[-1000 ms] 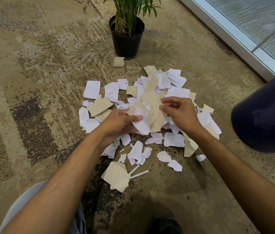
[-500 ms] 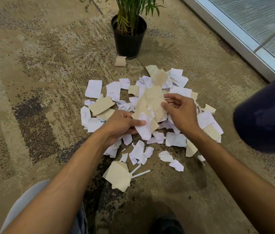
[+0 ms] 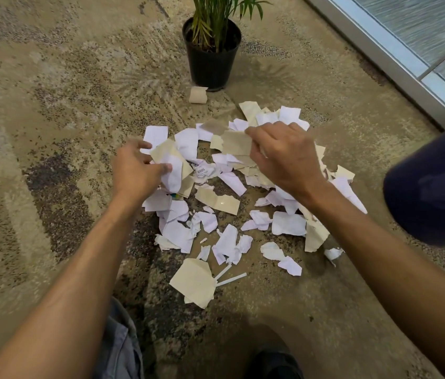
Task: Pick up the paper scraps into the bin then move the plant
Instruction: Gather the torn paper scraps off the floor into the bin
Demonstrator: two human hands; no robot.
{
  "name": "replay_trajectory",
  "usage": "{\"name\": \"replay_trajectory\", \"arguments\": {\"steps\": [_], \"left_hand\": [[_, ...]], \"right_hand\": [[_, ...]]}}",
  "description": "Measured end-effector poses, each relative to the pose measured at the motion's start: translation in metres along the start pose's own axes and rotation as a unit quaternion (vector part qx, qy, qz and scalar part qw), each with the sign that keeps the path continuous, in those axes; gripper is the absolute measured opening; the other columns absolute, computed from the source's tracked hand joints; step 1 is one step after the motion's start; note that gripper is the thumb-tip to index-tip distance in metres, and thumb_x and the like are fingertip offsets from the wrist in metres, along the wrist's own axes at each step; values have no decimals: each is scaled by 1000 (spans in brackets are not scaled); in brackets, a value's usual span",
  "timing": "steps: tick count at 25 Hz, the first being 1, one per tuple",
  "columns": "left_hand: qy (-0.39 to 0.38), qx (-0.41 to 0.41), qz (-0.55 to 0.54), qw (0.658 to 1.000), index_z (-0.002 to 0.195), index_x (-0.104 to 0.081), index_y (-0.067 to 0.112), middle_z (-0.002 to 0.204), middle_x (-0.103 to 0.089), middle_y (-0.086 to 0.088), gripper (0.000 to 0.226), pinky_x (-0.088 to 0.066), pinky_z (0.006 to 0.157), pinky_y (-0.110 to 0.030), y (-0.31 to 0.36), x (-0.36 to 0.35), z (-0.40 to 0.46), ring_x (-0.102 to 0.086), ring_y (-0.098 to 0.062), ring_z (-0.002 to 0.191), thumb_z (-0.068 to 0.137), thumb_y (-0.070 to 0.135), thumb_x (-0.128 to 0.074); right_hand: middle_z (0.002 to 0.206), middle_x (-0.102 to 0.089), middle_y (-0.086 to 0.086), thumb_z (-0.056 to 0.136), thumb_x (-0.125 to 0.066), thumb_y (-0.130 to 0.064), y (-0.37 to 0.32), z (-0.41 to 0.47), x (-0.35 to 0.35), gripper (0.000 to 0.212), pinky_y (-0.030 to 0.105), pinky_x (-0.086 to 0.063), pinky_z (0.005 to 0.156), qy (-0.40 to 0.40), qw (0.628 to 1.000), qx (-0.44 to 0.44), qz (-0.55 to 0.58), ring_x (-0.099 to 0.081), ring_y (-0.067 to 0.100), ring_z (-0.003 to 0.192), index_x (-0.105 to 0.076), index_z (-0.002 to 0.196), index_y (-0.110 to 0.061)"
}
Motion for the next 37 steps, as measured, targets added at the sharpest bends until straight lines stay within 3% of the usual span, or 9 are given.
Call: {"name": "replay_trajectory", "arguments": {"steps": [4,6,9,14,18,22,31,34,37], "left_hand": [[-17,-3,70,997,86,-70,13,83,-67,-3,15,-50,64,-34,-9,-10,-1,-57,-14,69,77,21,-78],[-30,-10,121,992,108,-68,9,112,-66,-6,35,-46,95,-51,-12,-17,0,-59,-21,102,79,26,-77],[-46,-51,186,980,115,-65,6,136,-49,-11,43,-34,108,-50,-6,-27,2,-41,-28,128,80,28,-75],[-33,-77,197,977,70,-53,20,81,-65,-8,24,-51,77,-40,1,-31,-4,-59,-29,89,79,20,-74],[-30,-74,187,979,59,-53,9,59,-50,-6,30,-32,52,-28,3,-25,0,-41,-20,55,75,17,-76],[-41,-52,121,990,72,-63,4,66,-60,-9,22,-42,54,-34,0,-14,10,-49,-20,57,71,16,-81],[-16,19,-135,990,99,-63,8,82,-70,-4,31,-54,62,-28,-3,-3,8,-69,-19,77,73,6,-79],[-20,35,-180,983,93,-68,6,101,-71,-9,21,-57,80,-41,-4,-4,9,-69,-24,93,74,6,-78],[-38,29,-184,982,83,-70,10,96,-71,-4,10,-58,71,-32,-2,-10,7,-70,-17,84,77,5,-76]], "right_hand": [[97,-70,5,94,-50,-14,-31,1,-44,26,34,-45,69,-144,988,16,45,-64,25,82,-67,113,-11],[110,-67,1,97,-48,-23,-36,-7,-66,31,36,-48,73,-229,970,-16,73,-63,26,92,-62,123,-17],[114,-64,-1,99,-49,-27,-39,-15,-74,31,36,-50,69,-267,959,-35,89,-63,26,96,-60,126,-20],[92,-66,6,93,-53,-12,-55,-10,-49,21,33,-43,58,-189,981,11,38,-62,29,74,-70,106,-10],[111,-61,2,96,-48,-46,-76,-42,-79,39,36,-49,74,-310,950,28,27,-61,26,94,-62,116,-16],[115,-61,4,87,-52,-66,-70,-51,-89,60,35,-44,71,-311,950,-3,3,-60,26,100,-58,120,-17],[76,-67,0,96,-52,-25,-54,-34,-52,21,27,-44,54,-207,966,-97,120,-61,21,63,-68,89,-13],[84,-72,-9,88,-65,-29,10,-34,-42,16,24,-49,63,-141,887,-313,309,-67,10,72,-74,96,-19],[92,-73,3,84,-73,-15,62,-41,-61,20,31,-56,75,-120,754,-458,454,-70,15,84,-72,103,-8]]}}
Point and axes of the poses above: each hand's wrist, its own z-axis towards the middle knuckle, its own x-axis out of the back of the hand, y = z × x, the point moved 10 cm from there along z, towards the middle knuckle
